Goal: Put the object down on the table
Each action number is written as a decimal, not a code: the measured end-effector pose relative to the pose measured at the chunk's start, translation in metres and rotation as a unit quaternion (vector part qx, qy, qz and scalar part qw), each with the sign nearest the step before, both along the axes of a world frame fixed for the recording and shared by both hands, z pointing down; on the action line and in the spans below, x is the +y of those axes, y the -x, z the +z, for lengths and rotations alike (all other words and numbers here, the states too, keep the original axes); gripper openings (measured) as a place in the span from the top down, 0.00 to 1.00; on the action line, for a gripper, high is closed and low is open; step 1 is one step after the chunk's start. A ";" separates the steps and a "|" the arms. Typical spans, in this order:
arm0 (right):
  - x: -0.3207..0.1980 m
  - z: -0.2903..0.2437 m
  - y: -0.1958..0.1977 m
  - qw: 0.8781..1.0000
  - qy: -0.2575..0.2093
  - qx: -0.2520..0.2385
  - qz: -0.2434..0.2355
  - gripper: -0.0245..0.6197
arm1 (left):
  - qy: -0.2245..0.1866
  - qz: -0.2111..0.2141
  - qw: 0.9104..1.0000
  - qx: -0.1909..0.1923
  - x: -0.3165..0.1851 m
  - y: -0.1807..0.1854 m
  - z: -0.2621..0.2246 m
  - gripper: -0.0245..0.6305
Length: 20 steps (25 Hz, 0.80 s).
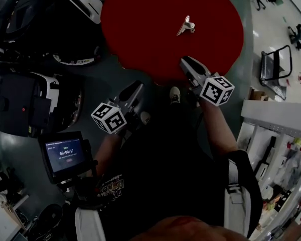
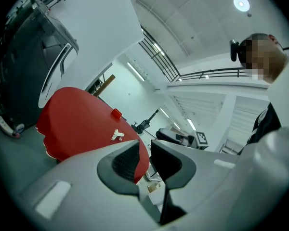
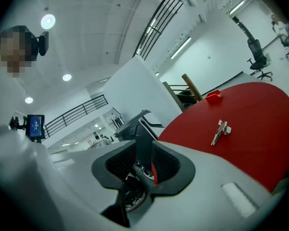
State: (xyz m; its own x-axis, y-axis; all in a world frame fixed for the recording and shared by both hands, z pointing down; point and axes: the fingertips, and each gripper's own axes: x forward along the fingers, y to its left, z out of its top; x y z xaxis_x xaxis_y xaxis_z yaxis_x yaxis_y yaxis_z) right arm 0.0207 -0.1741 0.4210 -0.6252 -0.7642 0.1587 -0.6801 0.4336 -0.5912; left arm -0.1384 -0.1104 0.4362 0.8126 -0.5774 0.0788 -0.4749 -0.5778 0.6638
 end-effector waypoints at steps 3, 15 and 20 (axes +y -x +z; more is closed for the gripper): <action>0.039 -0.004 -0.001 1.000 0.009 -0.011 0.013 0.80 | 0.003 0.023 1.000 -0.007 0.014 -0.015 0.010 0.85; 0.113 -0.051 -0.023 0.999 -0.006 -0.038 -0.020 0.81 | 0.003 0.065 0.996 0.055 0.053 -0.089 -0.027 0.85; 0.187 -0.060 -0.109 0.998 -0.011 -0.059 -0.023 0.81 | 0.009 0.072 0.995 0.072 0.115 -0.187 -0.039 0.85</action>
